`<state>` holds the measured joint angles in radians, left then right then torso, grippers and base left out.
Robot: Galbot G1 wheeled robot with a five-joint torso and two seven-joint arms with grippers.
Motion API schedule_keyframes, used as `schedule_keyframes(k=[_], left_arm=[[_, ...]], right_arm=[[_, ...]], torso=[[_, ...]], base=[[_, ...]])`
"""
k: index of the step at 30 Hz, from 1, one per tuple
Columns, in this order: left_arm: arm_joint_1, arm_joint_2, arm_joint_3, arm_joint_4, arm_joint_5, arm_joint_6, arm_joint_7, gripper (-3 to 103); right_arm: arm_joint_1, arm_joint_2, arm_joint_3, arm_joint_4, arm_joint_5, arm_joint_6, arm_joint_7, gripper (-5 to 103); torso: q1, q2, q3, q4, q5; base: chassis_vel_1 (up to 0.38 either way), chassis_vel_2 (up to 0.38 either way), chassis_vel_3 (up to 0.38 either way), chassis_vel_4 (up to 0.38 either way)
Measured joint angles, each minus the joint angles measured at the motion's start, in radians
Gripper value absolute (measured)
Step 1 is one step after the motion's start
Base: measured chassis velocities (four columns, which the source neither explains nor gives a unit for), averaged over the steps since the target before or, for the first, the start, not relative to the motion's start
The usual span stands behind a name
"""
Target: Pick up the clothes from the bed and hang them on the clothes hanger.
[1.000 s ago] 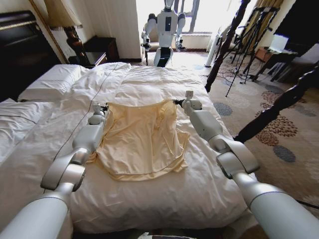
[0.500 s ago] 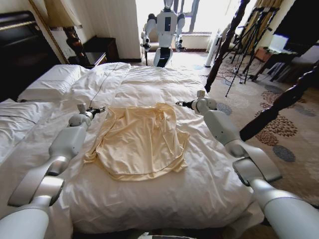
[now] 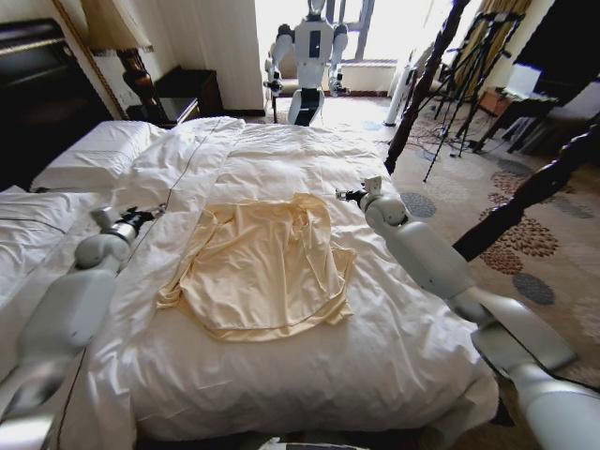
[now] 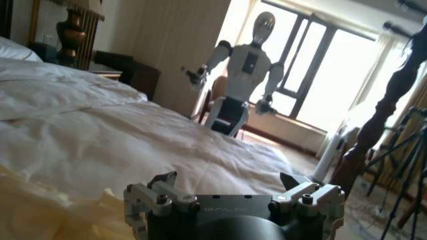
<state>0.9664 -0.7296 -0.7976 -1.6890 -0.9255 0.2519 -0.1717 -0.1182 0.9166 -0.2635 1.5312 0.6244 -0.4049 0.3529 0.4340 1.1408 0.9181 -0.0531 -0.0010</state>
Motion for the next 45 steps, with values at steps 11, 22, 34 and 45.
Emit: schedule_keyframes(k=[11,22,34,45], left_arm=[[0.39,-0.199,-0.298,-0.57,-0.067,0.02,-0.163,100],[0.466,-0.27,-0.328,-0.697,-0.043,0.022,-0.162,100],[0.477,-0.303,-0.3,-0.728,-0.016,0.036,-0.161,100],[0.479,-0.281,-0.291,-0.738,-0.01,0.036,-0.158,100]], right_arm=[[-0.172,-0.445,0.304,0.373,-0.058,-0.16,0.249,100],[0.016,-0.579,0.372,0.032,-0.203,-0.099,0.212,100],[-0.237,-0.614,0.711,0.076,-0.071,-0.178,0.267,100],[-0.225,-0.607,0.724,-0.037,0.005,-0.112,0.203,100]], torso=[[0.0,0.0,0.0,-0.0015,0.0007],[0.001,0.0,0.001,-0.0011,0.0009],[0.001,0.0,0.0,-0.0017,0.0],[0.001,0.0,0.0,-0.001,0.0004]], base=[[0.0,0.0,0.0,0.0],[0.0,0.0,0.0,0.0],[0.0,0.0,0.0,0.0],[0.0,0.0,0.0,0.0]])
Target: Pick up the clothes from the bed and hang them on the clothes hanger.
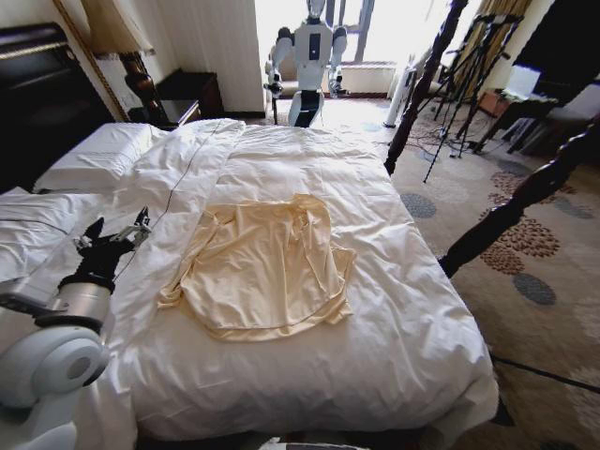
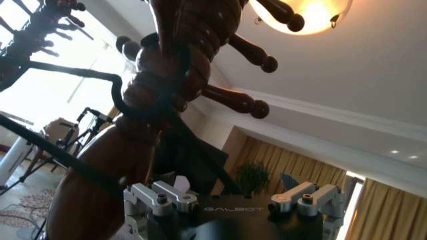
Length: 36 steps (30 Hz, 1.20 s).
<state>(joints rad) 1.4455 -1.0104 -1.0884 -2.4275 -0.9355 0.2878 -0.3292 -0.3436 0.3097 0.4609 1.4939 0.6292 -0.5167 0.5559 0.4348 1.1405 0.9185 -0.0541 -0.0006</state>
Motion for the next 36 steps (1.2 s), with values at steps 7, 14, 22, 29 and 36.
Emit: schedule_keyframes(k=[7,14,22,29,36], left_arm=[[0.015,-0.003,-0.02,-0.001,-0.001,0.0,0.011,100],[0.016,-0.005,-0.013,-0.008,0.0,0.001,0.015,100],[0.017,-0.015,-0.002,-0.014,0.005,0.002,0.017,100],[0.033,-0.026,-0.012,-0.018,0.013,-0.004,0.029,100],[0.032,-0.025,-0.012,-0.02,0.014,-0.005,0.033,100]], right_arm=[[0.032,-0.008,-0.014,-0.002,0.043,0.0,-0.018,100],[0.037,-0.03,-0.019,-0.026,0.112,0.007,-0.037,75],[0.007,-0.034,-0.01,0.022,0.129,0.008,-0.03,42],[0.002,-0.027,-0.009,0.033,0.131,0.008,-0.028,20],[-0.029,-0.021,0.003,0.048,0.13,0.013,-0.02,-2]], torso=[[0.0,0.0,0.0,0.0001,0.0],[0.0,0.0,0.0,-0.0003,0.0005],[0.0,0.0,0.0,-0.0003,0.0],[0.0,0.0,0.0,-0.0002,0.0002],[0.0,0.0,0.0,-0.0002,0.0005]], base=[[0.0,0.0,0.0,0.0],[0.0,0.0,0.0,0.0],[0.0,0.0,0.0,0.0],[0.0,0.0,0.0,0.0],[0.0,0.0,0.0,0.0]])
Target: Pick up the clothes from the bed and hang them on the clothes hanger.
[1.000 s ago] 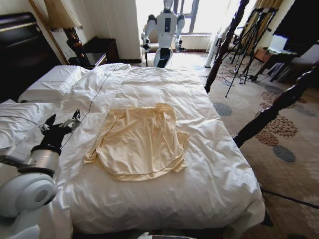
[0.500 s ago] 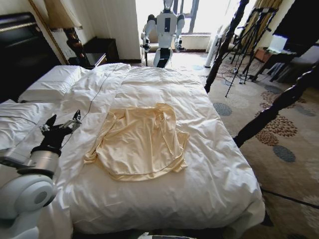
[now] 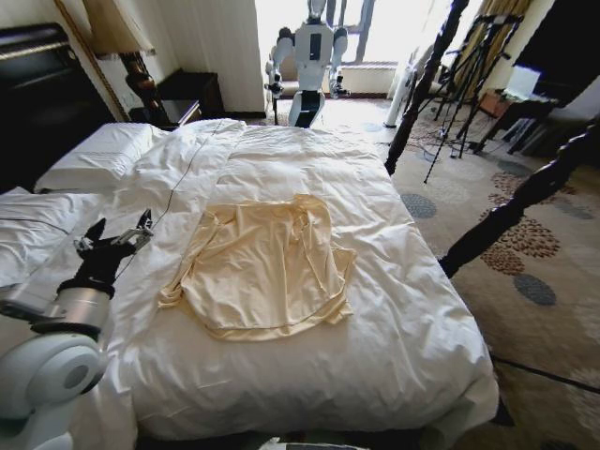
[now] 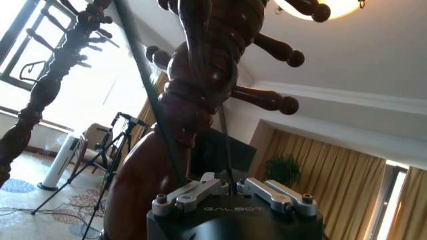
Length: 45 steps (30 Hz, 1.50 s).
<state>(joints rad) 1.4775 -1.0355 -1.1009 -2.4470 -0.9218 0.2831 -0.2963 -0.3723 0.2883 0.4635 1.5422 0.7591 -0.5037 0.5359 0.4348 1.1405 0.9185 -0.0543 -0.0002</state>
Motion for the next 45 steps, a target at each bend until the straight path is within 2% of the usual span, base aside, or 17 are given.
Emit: schedule_keyframes(k=[14,21,26,32,35,36,37,40,41,43,45], left_arm=[[0.011,-0.016,0.006,-0.003,0.011,-0.004,0.004,100],[0.04,-0.059,0.006,-0.009,0.046,-0.019,0.025,100],[0.053,-0.059,-0.003,-0.009,0.067,-0.023,0.03,100],[0.056,-0.041,-0.004,-0.002,0.082,-0.025,0.033,100],[0.063,-0.042,0.011,0.005,0.101,-0.027,0.033,100],[0.07,-0.048,0.015,0.006,0.108,-0.028,0.035,100],[0.07,-0.048,0.015,0.006,0.108,-0.028,0.035,100],[0.089,-0.055,0.008,0.012,0.116,-0.029,0.041,100],[0.089,-0.055,0.008,0.012,0.116,-0.029,0.041,100],[0.106,-0.051,-0.012,0.03,0.124,-0.032,0.056,100],[0.109,-0.036,-0.018,0.049,0.137,-0.036,0.068,100]], right_arm=[[-0.076,0.024,0.032,0.081,-0.031,0.005,0.028,-2],[-0.186,0.053,0.088,0.201,-0.099,0.017,0.047,0],[-0.206,0.078,0.065,0.248,-0.127,0.003,0.044,0],[-0.265,0.137,0.006,0.279,-0.206,0.013,-0.01,0],[-0.269,0.183,-0.08,0.323,-0.222,0.01,-0.016,0],[-0.247,0.21,-0.147,0.342,-0.222,-0.001,-0.014,0],[-0.247,0.21,-0.147,0.342,-0.222,-0.001,-0.014,0],[-0.136,0.287,-0.331,0.345,-0.208,-0.028,0.02,0],[-0.136,0.287,-0.331,0.345,-0.208,-0.028,0.02,0],[0.023,0.371,-0.527,0.301,-0.194,-0.055,0.059,0],[0.141,0.448,-0.665,0.23,-0.197,-0.069,0.084,0]], torso=[[0.0,0.0,0.0,-0.0002,-0.0002],[0.0,0.0,0.0,-0.0001,-0.0004],[0.0,0.0,0.0,0.0,-0.0009],[0.0,0.0,0.0,-0.0002,0.0006],[0.0,0.0,0.0,-0.0004,-0.0005],[0.0,0.0,0.0,-0.0002,-0.0005],[0.0,0.0,0.0,-0.0002,-0.0005],[0.0,0.0,0.0,-0.0004,0.0],[0.0,0.0,0.0,-0.0004,0.0],[0.0,0.0,0.0,0.0001,-0.0006],[0.0,0.0,0.0,0.0006,-0.0017]], base=[[0.0,0.0,0.0,0.0],[0.0,0.0,0.0,0.0],[0.0,0.0,0.0,0.0],[0.0,0.0,0.0,0.0],[0.0,0.0,0.0,0.0],[0.0,0.0,0.0,0.0],[0.0,0.0,0.0,0.0],[0.0,0.0,0.0,0.0],[0.0,0.0,0.0,0.0],[0.0,0.0,0.0,0.0],[0.0,0.0,0.0,0.0]])
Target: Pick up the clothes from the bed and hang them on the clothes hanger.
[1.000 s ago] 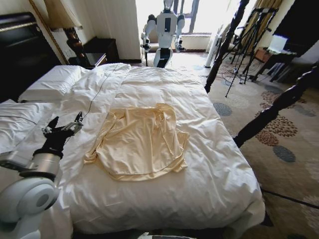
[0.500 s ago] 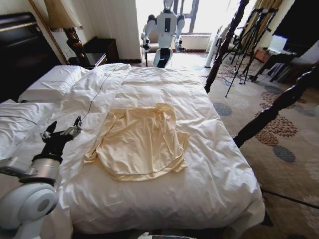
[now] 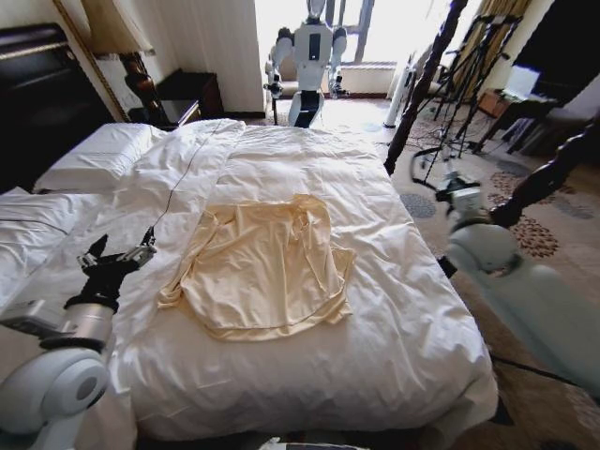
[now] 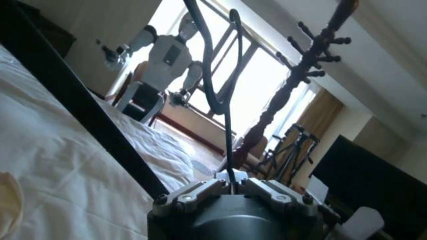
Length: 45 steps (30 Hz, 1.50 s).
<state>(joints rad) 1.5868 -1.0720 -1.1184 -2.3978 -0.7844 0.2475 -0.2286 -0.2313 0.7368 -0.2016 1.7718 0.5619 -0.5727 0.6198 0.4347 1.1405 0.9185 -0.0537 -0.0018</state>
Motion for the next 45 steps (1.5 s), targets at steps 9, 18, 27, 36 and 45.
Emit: schedule_keyframes(k=[9,18,27,36,45], left_arm=[[-0.009,0.027,0.001,0.063,0.036,-0.013,0.016,100],[-0.017,0.009,-0.012,0.103,0.042,-0.027,0.037,100],[-0.083,0.001,0.044,0.16,0.048,-0.046,0.054,100],[-0.126,0.007,0.073,0.188,0.044,-0.042,0.066,100],[-0.114,-0.018,0.073,0.171,0.051,-0.043,0.07,100]], right_arm=[[0.263,0.436,-0.289,-0.396,-0.007,-0.049,0.028,0],[0.3,0.759,-0.368,-0.688,-0.069,-0.094,-0.031,0],[0.271,0.869,-0.412,-0.857,-0.124,-0.148,-0.097,0],[0.236,0.85,-0.454,-0.879,-0.115,-0.16,-0.088,0],[0.228,0.842,-0.441,-0.878,-0.11,-0.138,-0.073,22]], torso=[[0.0,0.0,0.0,-0.0002,0.0],[0.0,0.0,0.0,-0.0004,0.0005],[0.0,0.0,0.0,-0.0003,0.001],[0.0,0.0,0.0,-0.0006,0.0015],[0.0,0.0,0.0,-0.0008,0.0014]], base=[[0.0,0.0,0.0,0.0],[0.0,0.0,0.0,0.0],[0.0,0.0,0.0,0.0],[0.0,0.0,0.0,0.0],[0.0,0.0,0.0,0.0]])
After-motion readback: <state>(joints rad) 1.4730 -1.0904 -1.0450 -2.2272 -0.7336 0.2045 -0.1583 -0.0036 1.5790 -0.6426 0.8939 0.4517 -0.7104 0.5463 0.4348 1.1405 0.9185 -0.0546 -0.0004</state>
